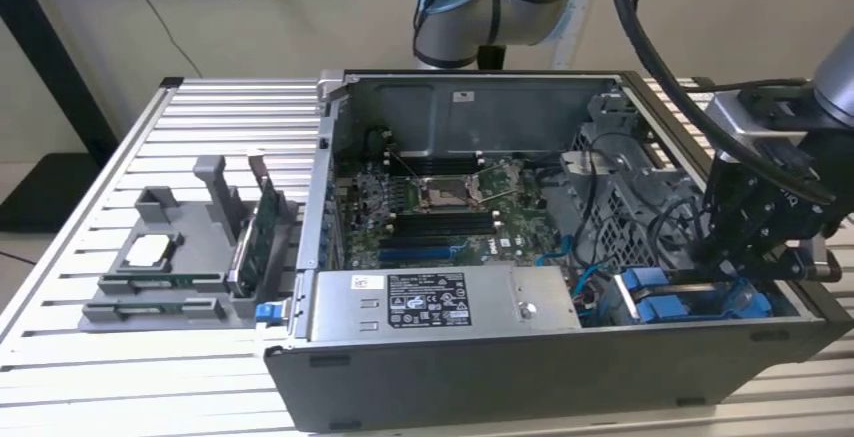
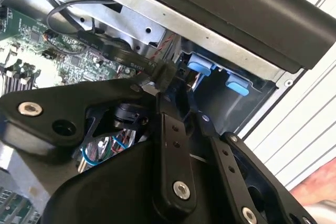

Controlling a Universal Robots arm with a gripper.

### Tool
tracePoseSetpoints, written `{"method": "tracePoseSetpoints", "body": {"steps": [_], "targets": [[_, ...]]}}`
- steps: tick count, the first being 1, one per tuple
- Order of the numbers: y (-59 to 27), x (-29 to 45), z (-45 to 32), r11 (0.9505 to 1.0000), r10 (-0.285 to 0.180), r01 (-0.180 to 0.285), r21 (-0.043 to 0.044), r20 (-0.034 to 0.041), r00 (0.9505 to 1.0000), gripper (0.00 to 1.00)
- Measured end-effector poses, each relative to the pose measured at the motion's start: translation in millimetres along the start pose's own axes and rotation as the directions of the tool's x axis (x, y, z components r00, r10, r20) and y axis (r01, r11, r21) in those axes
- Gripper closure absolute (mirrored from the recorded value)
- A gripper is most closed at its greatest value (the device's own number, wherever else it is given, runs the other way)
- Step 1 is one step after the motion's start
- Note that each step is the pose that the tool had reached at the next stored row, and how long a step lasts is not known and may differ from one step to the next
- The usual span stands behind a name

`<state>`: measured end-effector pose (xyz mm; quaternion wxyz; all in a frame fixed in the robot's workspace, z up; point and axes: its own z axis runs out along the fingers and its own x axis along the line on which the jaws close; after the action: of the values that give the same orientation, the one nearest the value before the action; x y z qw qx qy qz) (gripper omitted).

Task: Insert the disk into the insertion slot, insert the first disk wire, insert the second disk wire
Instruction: 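Insert the first disk wire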

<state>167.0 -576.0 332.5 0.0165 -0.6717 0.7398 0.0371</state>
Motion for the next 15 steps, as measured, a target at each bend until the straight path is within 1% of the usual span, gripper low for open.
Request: {"method": "tracePoseSetpoints", "body": {"steps": [1, 7, 12, 15], "targets": [[0.1, -0.1, -1.4, 1.0, 0.0, 0.0, 0.0, -0.0001, 1.0, 0.74], [0.4, -1.2, -15.9, 1.0, 0.0, 0.0, 0.0001, -0.0007, 1.0, 0.74], [1.0, -2.3, -30.7, 1.0, 0.0, 0.0, 0.0002, -0.001, 1.0, 0.74], [1.3, -3.1, -37.3, 1.0, 0.0, 0.0, 0.0002, -0.0011, 1.0, 0.74]]}}
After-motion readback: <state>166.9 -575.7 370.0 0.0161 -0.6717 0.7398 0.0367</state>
